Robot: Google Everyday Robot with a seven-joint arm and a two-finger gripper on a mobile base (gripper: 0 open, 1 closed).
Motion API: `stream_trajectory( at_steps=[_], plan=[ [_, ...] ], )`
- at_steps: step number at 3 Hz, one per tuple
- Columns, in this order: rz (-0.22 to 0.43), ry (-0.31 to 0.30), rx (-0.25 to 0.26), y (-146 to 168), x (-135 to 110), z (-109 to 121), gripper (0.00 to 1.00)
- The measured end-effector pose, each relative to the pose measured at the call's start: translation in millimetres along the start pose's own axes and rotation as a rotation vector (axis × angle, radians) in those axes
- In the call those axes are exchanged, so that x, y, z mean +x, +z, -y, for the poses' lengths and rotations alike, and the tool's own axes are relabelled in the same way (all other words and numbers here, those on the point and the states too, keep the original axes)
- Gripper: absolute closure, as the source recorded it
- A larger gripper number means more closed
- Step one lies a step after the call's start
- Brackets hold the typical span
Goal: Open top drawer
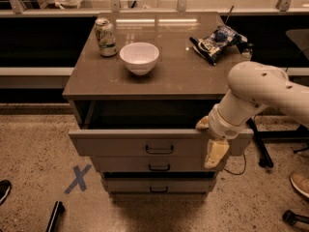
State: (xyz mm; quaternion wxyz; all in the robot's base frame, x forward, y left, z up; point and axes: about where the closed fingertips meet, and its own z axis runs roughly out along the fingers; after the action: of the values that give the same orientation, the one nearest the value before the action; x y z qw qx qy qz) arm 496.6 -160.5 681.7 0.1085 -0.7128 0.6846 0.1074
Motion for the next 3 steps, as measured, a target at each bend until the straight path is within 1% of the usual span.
stream_trajectory(
  at_steps=[1,2,3],
  plan=[
    [0.033,-0.032,-0.05,-22.0,-5.2,-26.8,0.27],
    [0.061,-0.045,-0.101,-28.8,-10.5,-53.6,0.37],
    [0.07,-0.045,-0.1,-38.6,-13.2,-63.7,0.28]
  ],
)
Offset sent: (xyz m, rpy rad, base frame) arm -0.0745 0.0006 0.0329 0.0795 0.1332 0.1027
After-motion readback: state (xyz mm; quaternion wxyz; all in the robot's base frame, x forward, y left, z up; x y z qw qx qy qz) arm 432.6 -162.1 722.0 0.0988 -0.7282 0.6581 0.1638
